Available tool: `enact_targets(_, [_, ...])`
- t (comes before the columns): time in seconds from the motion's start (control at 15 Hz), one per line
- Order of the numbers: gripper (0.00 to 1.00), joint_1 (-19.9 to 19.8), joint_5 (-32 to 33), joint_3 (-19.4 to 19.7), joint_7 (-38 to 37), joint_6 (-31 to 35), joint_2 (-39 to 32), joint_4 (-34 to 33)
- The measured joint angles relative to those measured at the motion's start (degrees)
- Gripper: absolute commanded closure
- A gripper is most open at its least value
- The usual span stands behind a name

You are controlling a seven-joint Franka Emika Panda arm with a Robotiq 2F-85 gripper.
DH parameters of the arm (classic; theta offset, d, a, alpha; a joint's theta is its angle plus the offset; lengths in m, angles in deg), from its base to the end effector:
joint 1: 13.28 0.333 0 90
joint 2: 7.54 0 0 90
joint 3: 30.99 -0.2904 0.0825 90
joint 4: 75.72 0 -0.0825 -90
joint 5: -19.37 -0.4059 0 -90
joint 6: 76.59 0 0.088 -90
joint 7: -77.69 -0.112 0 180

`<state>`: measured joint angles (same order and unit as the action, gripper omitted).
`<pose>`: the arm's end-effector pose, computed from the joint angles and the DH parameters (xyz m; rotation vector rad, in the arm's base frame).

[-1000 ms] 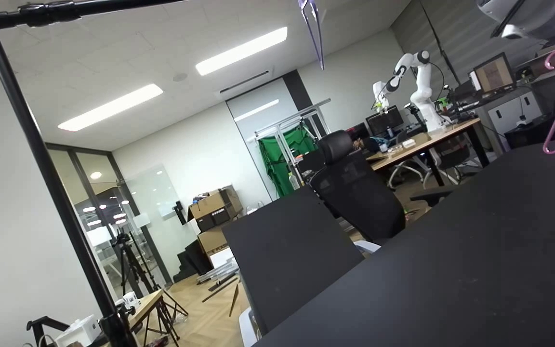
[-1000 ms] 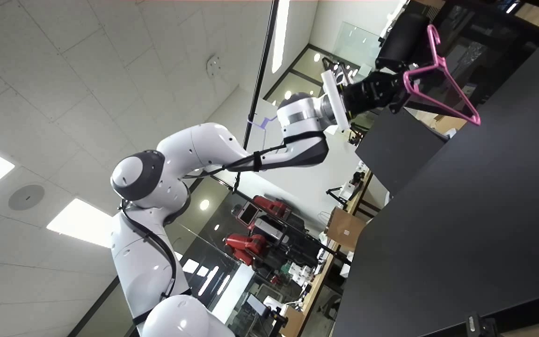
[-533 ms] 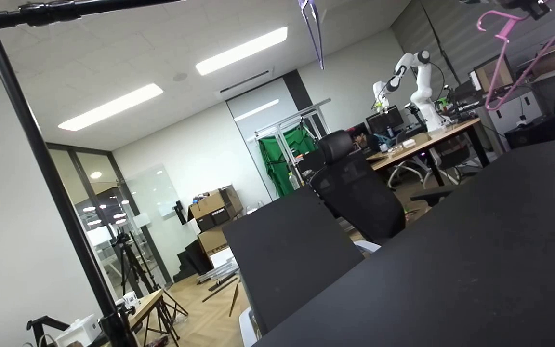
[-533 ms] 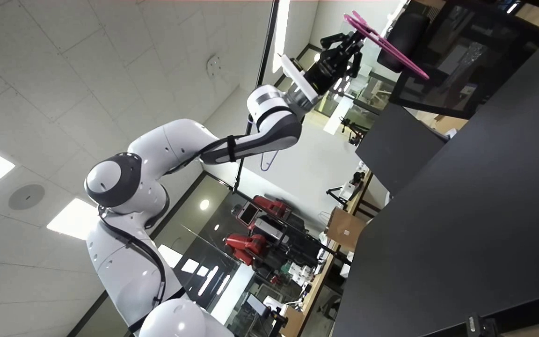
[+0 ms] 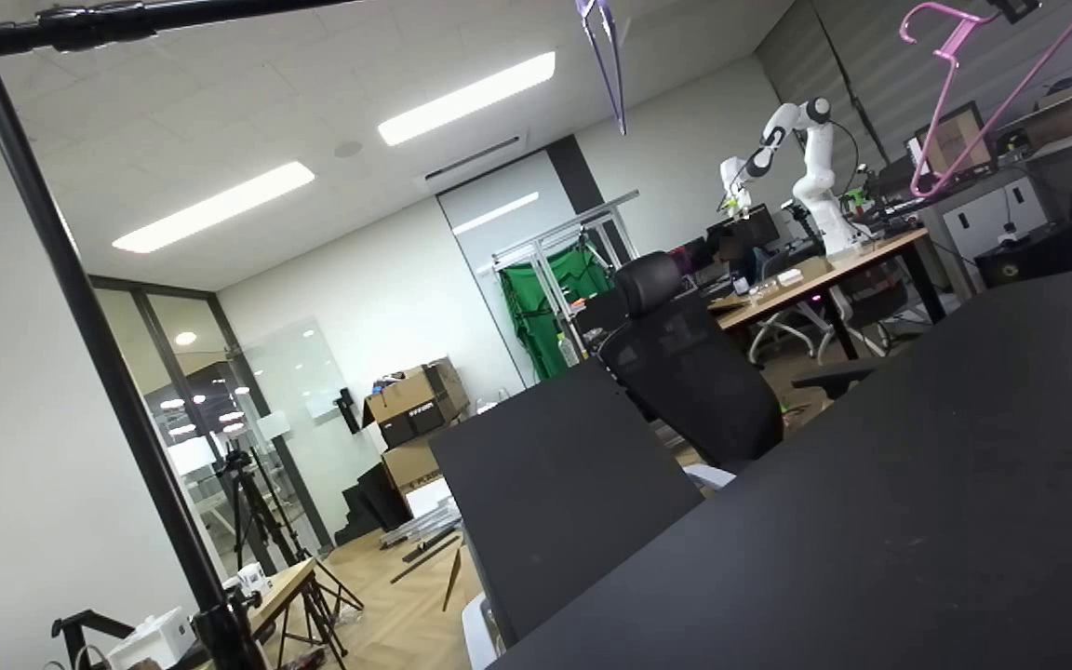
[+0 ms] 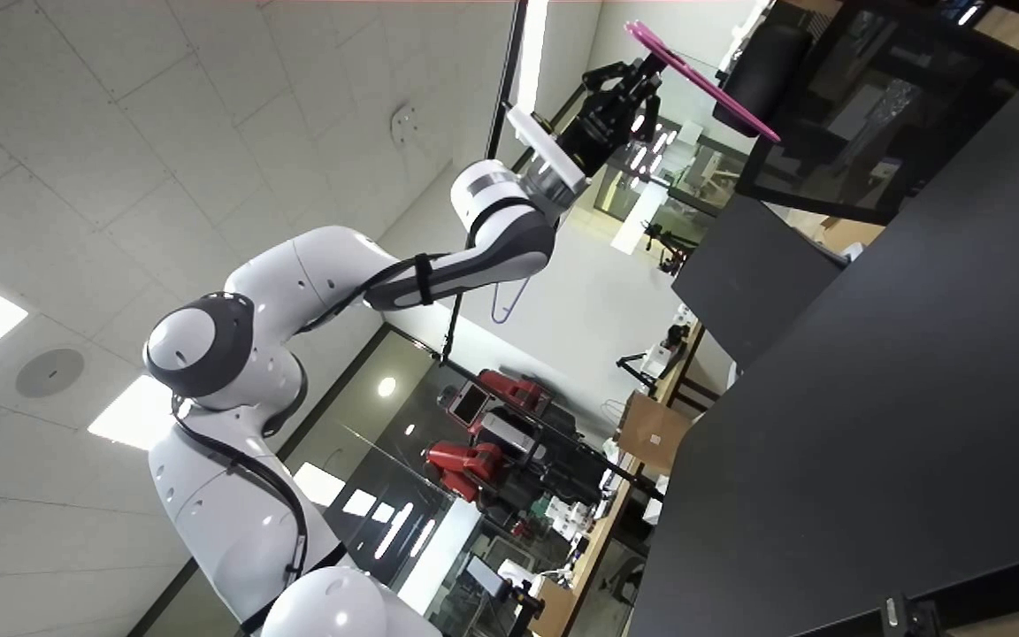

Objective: Hang the pink coat hanger on the rod

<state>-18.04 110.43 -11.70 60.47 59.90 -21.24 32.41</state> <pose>0.5989 -0.2709 0.3864 1.8341 0.4388 0.1027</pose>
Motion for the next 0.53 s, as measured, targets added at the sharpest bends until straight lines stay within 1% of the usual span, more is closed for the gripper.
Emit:
enact_targets(0.07, [0.92, 0.0, 0.0, 0.0, 0.0, 0.0, 0.0, 0.0])
enact_targets(0.13, [0.98, 0.0, 0.0, 0.0, 0.0, 0.0, 0.0, 0.0])
enact_targets(0.27, [0.98, -0.5, 0.0, -0.6, 0.1, 0.0, 0.0, 0.0])
enact_targets(0.33, [0.98, -1.1, 1.2, -1.6, -1.2, -1.6, 0.0, 0.0])
enact_targets(0.53, [0.98, -1.4, 7.4, -3.9, -9.4, -9.0, 0.5, -0.1])
